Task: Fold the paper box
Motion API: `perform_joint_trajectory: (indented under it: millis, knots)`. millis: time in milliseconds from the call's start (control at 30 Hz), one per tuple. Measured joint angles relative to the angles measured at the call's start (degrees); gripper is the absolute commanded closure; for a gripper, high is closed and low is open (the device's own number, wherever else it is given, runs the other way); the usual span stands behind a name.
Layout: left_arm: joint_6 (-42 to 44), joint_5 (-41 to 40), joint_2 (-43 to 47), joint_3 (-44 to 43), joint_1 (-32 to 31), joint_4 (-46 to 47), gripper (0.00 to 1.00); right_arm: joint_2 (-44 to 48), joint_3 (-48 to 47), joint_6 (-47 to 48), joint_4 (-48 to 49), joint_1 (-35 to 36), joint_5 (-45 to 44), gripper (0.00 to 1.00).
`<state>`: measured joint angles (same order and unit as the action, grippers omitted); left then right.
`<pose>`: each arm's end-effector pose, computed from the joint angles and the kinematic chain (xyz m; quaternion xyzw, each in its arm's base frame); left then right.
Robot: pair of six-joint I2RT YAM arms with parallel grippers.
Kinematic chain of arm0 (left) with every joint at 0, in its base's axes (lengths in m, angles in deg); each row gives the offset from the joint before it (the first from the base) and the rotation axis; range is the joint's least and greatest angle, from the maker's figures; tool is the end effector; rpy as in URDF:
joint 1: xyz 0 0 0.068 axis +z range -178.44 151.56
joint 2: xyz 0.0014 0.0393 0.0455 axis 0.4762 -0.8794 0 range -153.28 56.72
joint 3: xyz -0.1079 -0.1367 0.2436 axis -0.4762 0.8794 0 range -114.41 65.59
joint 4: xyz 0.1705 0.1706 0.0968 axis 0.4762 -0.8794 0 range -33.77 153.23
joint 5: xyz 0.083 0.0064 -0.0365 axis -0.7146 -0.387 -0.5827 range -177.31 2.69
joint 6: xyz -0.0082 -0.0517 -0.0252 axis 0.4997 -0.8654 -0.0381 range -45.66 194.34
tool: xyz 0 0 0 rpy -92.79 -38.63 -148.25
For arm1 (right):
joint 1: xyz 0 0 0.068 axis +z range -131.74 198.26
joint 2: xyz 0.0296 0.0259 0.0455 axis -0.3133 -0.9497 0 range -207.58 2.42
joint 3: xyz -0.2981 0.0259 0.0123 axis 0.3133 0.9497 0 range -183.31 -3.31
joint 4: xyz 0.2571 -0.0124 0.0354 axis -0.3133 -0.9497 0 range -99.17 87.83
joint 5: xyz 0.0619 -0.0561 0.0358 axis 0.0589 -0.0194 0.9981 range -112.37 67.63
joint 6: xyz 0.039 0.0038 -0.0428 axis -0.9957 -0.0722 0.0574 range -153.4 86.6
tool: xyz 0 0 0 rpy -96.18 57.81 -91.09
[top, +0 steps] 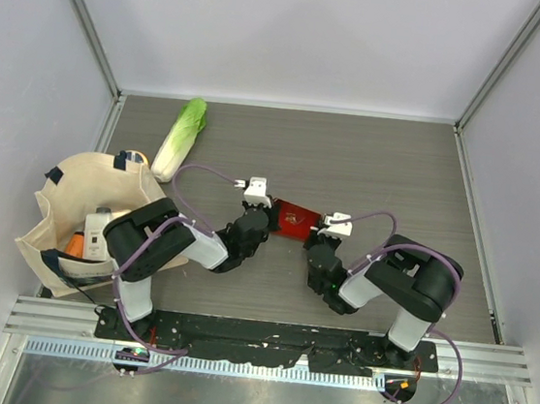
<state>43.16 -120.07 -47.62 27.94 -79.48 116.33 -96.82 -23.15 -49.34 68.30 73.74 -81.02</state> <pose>0.2371 -0.2575 0.1705 -0.0417 0.7727 -0.2232 0.5928 0.1794 0.1982 0.1582 0.0755 0.7312 0.0285 0.6774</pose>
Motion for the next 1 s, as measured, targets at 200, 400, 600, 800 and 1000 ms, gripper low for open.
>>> perform_joint_trajectory:
  millis: [200,400,600,800,1000]
  knots:
    - [0.7,-0.5,-0.3,2.0,-0.6,3.8,1.0,-1.9,1.7,2.1,5.9,1.6,-0.7,0.86]
    - [1.4,-2.2,-0.9,2.7,-1.1,5.7,1.0,0.7,2.3,0.8,2.5,1.9,-0.9,0.74]
    - [1.3,-3.9,-1.3,4.1,-1.4,8.1,1.0,8.7,2.3,-4.3,-14.1,1.9,0.2,0.52]
    - [2.0,-5.1,-1.9,4.2,-2.2,9.3,1.0,22.8,0.5,-14.1,-39.1,2.6,4.6,0.36]
    - [4.0,-5.7,-1.9,4.1,-2.8,9.2,1.0,41.4,-4.7,-18.4,-62.6,-3.2,20.6,0.3]
